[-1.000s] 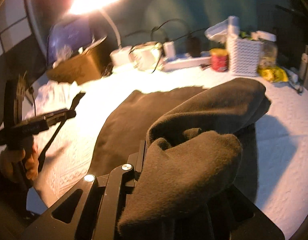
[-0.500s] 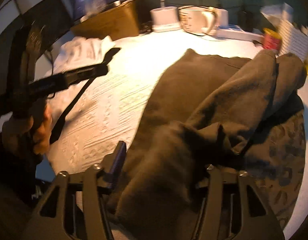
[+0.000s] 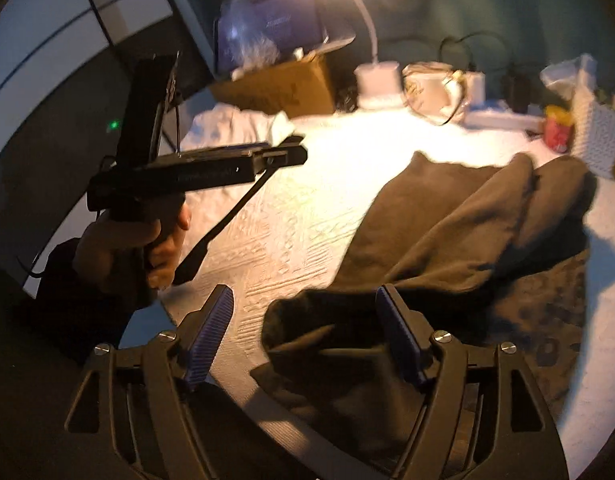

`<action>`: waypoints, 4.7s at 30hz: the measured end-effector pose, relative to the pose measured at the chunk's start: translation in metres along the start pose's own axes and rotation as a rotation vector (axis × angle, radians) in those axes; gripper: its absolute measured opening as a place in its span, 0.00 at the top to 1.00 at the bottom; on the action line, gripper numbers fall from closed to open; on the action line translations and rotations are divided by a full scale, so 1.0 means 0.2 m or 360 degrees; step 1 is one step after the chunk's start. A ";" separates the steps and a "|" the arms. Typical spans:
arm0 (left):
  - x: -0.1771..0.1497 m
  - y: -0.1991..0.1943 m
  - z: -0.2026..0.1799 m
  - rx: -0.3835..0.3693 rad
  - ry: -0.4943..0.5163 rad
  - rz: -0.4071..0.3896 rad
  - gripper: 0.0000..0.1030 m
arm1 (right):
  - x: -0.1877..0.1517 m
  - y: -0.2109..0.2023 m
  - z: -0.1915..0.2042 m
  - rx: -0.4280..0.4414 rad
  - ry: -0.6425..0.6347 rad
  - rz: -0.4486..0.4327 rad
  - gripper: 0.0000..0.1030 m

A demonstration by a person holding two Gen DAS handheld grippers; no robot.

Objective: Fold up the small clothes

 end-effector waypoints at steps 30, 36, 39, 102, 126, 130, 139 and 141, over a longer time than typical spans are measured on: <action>0.06 0.66 -0.96 -0.0024 0.0866 0.0434 0.32 | -0.30 -0.32 -1.08 -0.0474 0.0590 -0.0221 0.25; 0.01 0.75 -0.88 -0.0014 0.0933 0.0508 0.76 | -0.30 -0.27 -1.17 -0.0473 0.0624 -0.0193 0.25; 0.04 0.72 -0.80 -0.0020 0.0835 0.0466 0.83 | -0.28 -0.24 -1.20 -0.0476 0.0626 -0.0168 0.25; 0.12 0.74 -0.46 -0.0208 0.0318 0.0291 0.93 | 0.14 0.20 -1.57 -0.0317 0.0664 -0.0057 0.80; 0.14 0.74 -0.24 -0.0134 0.0132 0.0272 0.96 | 0.34 0.32 -1.57 -0.0462 0.0441 -0.0069 0.88; 0.15 0.72 -0.21 -0.0143 0.0046 0.0300 0.93 | 0.33 0.31 -1.56 -0.0498 0.0445 -0.0051 0.79; 0.12 0.54 -0.25 -0.0180 0.0064 0.0231 0.93 | 0.26 0.17 -1.48 -0.0592 0.0465 -0.0110 0.77; 0.10 0.50 -0.27 -0.0196 0.0073 0.0232 0.93 | 0.23 0.14 -1.45 -0.0602 0.0469 -0.0116 0.77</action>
Point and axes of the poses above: each gripper's, at about its wrist camera, not at the fingertips, and y roughly the way its jaws point, z to its left, x to its top, the point moved 5 cm from there along y, roughly the way its jaws point, and after that the axes turned 5 degrees about -y, right-handed, at the moved point
